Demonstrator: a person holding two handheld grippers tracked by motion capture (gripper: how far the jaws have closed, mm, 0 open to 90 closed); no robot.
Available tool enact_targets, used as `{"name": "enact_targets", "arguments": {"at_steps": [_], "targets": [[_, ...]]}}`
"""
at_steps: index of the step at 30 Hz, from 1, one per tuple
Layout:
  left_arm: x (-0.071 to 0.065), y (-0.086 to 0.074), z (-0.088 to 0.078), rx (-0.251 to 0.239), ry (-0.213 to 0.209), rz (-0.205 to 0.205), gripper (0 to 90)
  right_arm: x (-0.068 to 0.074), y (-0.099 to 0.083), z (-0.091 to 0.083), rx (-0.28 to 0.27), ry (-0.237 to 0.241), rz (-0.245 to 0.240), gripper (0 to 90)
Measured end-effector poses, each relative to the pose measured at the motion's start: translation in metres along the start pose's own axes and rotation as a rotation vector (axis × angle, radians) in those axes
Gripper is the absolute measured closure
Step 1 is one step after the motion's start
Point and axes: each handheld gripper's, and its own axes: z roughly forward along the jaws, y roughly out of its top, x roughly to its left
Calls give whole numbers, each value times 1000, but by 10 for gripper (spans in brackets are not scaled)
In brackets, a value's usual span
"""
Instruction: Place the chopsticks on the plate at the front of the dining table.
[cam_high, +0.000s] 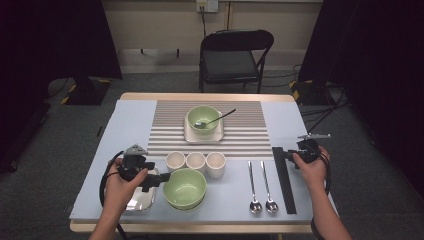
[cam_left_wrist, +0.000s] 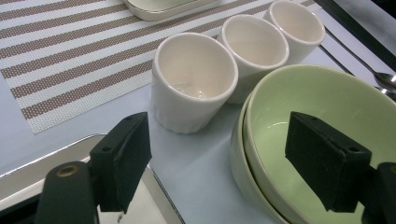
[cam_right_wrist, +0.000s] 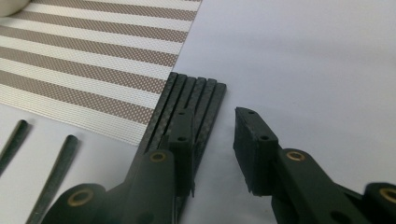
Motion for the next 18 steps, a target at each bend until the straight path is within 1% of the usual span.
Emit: {"name": "enact_targets", "arguments": {"at_steps": [1,4,7,8,10,13,14,15,16,18], "targets": [[0,0,0,1,-1,0,222,0,0,0,3,-8,-5,696],[0,0,0,0,1,-3,222,1,0,0,7,-7,-5,700],[0,0,0,3,2,2,222,1,1,1,5,-5,-6,706],[0,0,0,2,2,2,222,2,1,1,9,-11,-8,708],[0,0,0,-2,2,-3,222,2,1,1,9,-10,-8,710],[0,0,0,-3,2,-2,222,2,0,1,7,-10,-5,728],[0,0,0,-4,1,-3,222,2,0,1,7,-6,-3,736],[0,0,0,-4,2,-3,222,2,0,1,9,2,5,764],[0,0,0,-4,2,-3,222,2,1,1,11,3,6,765],[0,0,0,-5,4,-3,222,3,1,2,8,2,-3,777]]}}
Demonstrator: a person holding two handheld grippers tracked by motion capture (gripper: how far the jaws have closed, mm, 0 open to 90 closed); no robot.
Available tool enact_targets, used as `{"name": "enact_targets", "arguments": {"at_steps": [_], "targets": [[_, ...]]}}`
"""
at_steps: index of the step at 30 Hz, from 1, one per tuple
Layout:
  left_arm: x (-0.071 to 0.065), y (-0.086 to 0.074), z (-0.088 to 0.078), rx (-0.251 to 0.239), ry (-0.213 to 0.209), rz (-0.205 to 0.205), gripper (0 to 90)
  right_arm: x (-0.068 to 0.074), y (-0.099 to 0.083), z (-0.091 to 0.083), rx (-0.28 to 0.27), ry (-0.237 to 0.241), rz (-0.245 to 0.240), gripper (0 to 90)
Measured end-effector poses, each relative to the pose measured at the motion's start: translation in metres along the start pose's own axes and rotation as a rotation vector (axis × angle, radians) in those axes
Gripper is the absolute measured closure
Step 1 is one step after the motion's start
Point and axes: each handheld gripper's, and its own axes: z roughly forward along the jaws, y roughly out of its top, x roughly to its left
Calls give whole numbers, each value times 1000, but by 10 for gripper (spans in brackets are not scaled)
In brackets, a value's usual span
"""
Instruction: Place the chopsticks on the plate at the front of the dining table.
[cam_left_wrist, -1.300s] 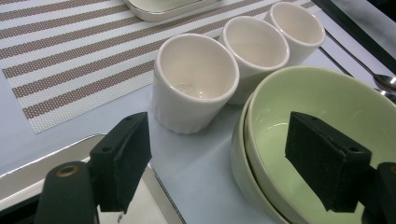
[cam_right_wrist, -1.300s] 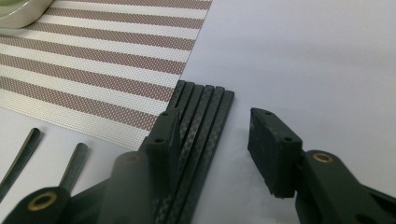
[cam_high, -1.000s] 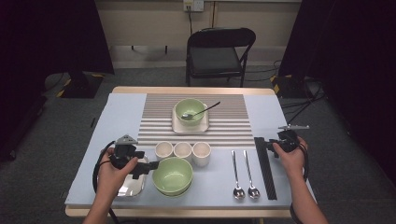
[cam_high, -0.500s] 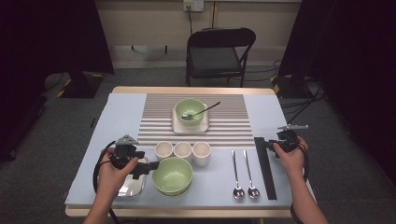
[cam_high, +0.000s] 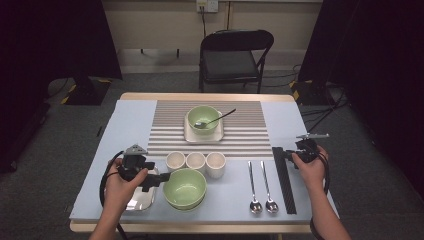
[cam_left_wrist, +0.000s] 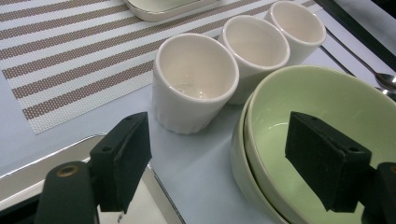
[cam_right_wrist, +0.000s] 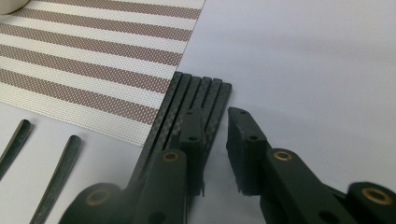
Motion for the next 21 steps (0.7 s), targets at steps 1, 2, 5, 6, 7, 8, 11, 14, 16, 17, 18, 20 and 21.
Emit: {"name": "enact_targets", "arguments": {"at_steps": [1,2,5,6,7,8,11,14,16,17,18,20,21], "targets": [[0,0,0,0,0,0,222,0,0,0,0,0,0,777],[0,0,0,3,1,8,222,1,0,0,4,3,3,784],[-1,0,0,2,2,1,222,1,1,0,16,-6,2,804],[0,0,0,0,2,3,222,1,0,0,21,-7,2,808],[0,0,0,0,2,3,222,1,0,0,21,-7,2,808],[0,0,0,2,0,7,222,0,0,0,17,-10,-1,808],[0,0,-1,1,4,6,222,-2,-2,0,20,-14,5,816],[0,0,-1,1,3,6,222,-2,-1,1,18,-22,-1,819],[0,0,-1,2,4,5,222,-2,-2,0,22,-25,2,804],[0,0,-1,3,5,9,222,-2,-3,1,17,-22,-7,795],[-1,0,0,-1,4,3,222,-2,-3,1,16,-25,-10,793],[0,0,-1,3,3,9,222,0,-4,0,11,-40,-23,788],[-1,0,-1,3,3,8,223,1,-5,0,8,-45,-26,787]]}}
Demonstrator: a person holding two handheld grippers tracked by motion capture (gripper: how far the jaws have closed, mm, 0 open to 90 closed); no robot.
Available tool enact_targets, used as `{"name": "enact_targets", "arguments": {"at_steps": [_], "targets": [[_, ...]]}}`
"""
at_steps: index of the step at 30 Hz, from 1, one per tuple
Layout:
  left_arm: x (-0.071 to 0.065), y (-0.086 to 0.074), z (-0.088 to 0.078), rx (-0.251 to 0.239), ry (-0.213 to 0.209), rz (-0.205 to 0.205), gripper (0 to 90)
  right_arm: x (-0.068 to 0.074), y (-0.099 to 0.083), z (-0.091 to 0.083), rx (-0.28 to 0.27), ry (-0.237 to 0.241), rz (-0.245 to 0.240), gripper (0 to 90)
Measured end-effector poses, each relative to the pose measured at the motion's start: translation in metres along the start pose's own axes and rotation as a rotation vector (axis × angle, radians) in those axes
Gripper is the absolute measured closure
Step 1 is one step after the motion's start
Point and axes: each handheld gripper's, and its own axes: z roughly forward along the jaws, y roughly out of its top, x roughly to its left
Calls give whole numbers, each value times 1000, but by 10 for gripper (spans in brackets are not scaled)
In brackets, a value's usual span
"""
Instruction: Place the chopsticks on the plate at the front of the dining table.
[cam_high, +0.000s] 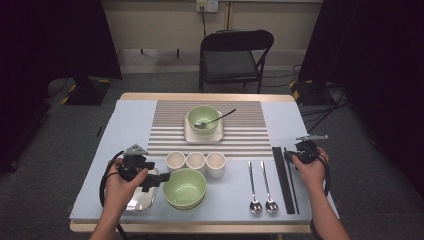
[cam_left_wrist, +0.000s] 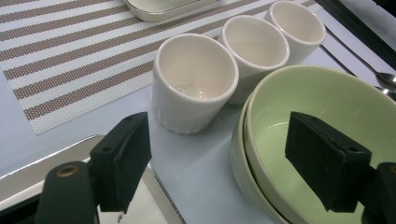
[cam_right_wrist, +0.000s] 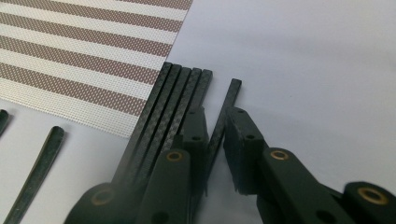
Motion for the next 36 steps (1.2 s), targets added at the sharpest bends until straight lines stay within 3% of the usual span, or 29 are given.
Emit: {"name": "enact_targets", "arguments": {"at_steps": [4,6,9,12,14,17,20,24,29,31,36], "targets": [[-1,0,-1,2,0,2,223,5,-2,0,-13,-40,-38,759],[0,0,-1,2,0,5,222,9,-3,0,-8,-108,-77,640],[0,0,-2,-2,1,7,223,7,-4,0,-19,-120,-34,598],[-1,0,-3,-4,1,3,222,7,-4,-1,-14,-122,-20,582],[-1,0,-3,-5,0,0,222,8,-4,-1,-4,-127,-31,594],[-1,0,-3,-4,2,5,222,9,-3,-2,1,-108,-21,714],[-1,0,-3,-6,2,4,223,8,-3,-2,0,-106,-13,774],[-2,1,-2,-8,2,6,223,-2,-6,-3,-32,-73,60,854],[-3,2,1,-3,3,8,222,-10,-3,2,-56,-68,86,856],[-2,3,1,0,-2,10,222,-13,1,5,-63,-85,79,856],[0,2,1,-7,3,3,223,-18,6,10,-74,-77,79,845]]}}
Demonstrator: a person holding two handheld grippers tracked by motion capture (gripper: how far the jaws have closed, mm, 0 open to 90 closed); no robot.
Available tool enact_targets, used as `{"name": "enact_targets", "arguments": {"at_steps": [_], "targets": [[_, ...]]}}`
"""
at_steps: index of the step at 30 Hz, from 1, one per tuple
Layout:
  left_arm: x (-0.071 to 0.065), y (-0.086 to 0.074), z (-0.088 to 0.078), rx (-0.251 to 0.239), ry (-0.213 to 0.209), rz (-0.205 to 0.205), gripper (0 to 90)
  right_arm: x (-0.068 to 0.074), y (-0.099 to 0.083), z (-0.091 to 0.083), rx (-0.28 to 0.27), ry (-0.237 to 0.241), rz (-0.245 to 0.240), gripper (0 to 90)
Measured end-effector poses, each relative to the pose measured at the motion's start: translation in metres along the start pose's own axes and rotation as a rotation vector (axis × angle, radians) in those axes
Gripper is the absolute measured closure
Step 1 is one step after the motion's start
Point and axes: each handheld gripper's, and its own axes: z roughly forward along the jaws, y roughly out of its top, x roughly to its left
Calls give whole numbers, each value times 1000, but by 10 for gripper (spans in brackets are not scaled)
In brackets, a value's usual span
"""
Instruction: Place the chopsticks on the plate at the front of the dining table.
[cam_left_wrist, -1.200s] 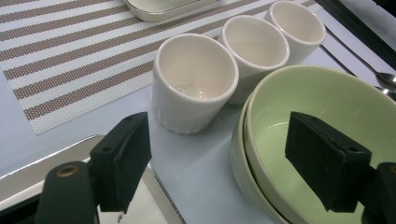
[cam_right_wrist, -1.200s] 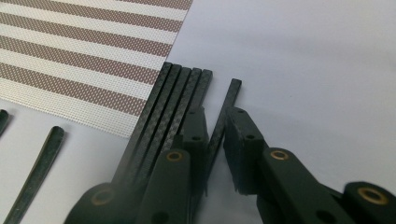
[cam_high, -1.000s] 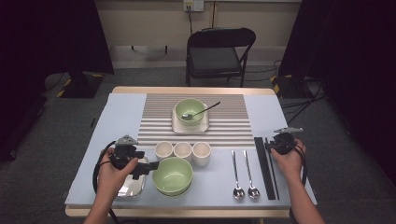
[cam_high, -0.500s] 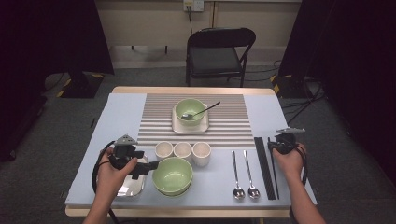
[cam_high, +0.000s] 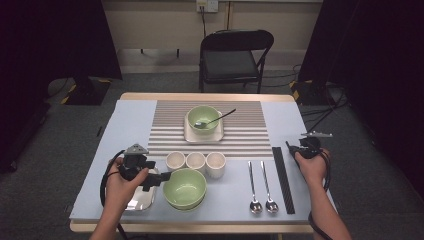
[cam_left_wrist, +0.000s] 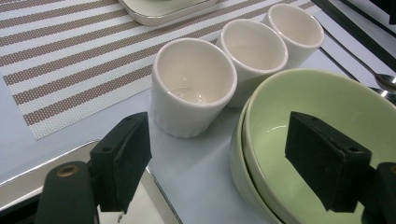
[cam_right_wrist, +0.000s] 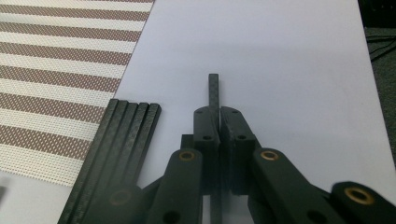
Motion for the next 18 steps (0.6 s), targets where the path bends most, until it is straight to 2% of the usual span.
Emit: {"name": "enact_targets", "arguments": {"at_steps": [4,7,8,15,18], "targets": [[0,-1,0,4,0,-1,224,1,-1,-3,8,-3,-17,743],[-1,-1,-1,-4,-3,-1,224,3,-3,-7,28,-15,-33,740],[-2,0,-2,-4,-5,3,224,3,-6,-11,40,-31,-59,740],[-6,2,0,-3,-15,15,223,5,-17,-25,63,-41,-89,746],[-7,3,1,-4,-16,11,223,9,-19,-29,85,-61,-120,754]]}}
